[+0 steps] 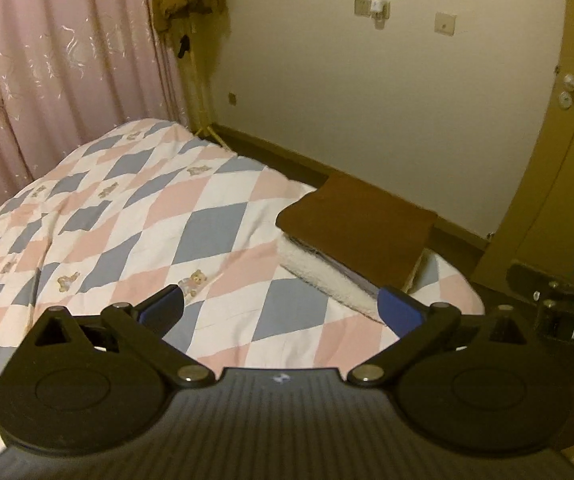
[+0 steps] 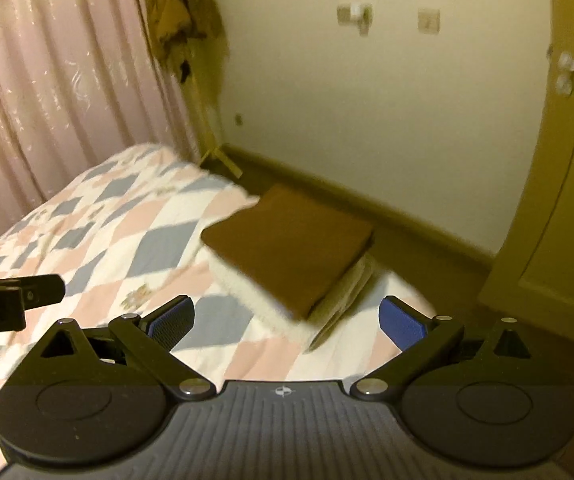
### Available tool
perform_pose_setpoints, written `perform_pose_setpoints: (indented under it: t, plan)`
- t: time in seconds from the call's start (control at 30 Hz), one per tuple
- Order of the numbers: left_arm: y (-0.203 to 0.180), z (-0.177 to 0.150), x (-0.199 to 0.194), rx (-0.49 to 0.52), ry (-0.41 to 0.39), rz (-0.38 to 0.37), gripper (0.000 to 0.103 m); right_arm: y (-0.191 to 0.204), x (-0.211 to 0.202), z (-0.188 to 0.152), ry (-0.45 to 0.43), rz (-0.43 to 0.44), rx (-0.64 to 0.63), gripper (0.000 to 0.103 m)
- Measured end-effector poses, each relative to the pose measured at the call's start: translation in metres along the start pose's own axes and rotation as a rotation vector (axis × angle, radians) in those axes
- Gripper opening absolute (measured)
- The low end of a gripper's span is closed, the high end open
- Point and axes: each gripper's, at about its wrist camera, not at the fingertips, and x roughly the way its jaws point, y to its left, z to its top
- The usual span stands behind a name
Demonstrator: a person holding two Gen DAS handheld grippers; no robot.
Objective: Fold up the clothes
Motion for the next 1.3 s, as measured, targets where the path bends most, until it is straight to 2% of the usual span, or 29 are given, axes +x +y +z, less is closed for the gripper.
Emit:
perform_pose_setpoints:
  t: [0.2, 0.33, 0.53, 0.73, 1.03, 1.3]
  plan:
    - [0.034, -0.016, -0.034, 0.025, -0.042, 0.021, 0.102, 0.035, -0.042, -0.015, -0.143, -0.146, -0.031, 0.103]
    - [0.06, -0.021, -0.053, 0.026, -0.032, -0.026, 0.102, 0.068, -0.058, -0.034, -0.186, -0.203, -0.042, 0.103]
    - [0.078, -0.029, -0.074, 0.075, -0.03, -0.077, 0.102, 0.098, -0.076, -0.054, -0.117, -0.149, 0.084, 0.103]
    - [0.078, -0.041, -0.077, 0.133, -0.009, -0.1, 0.102, 0.115, -0.093, -0.068, -0.067, -0.177, 0.131, 0.103]
    - [0.069, -0.045, -0.041, 0.154, 0.095, -0.14, 0.102, 0.112, -0.088, -0.086, 0.055, -0.212, 0.259, 0.103]
    - [0.053, -0.03, 0.003, 0.163, 0.16, -0.169, 0.102, 0.103, -0.062, -0.082, 0.105, -0.25, 0.242, 0.103]
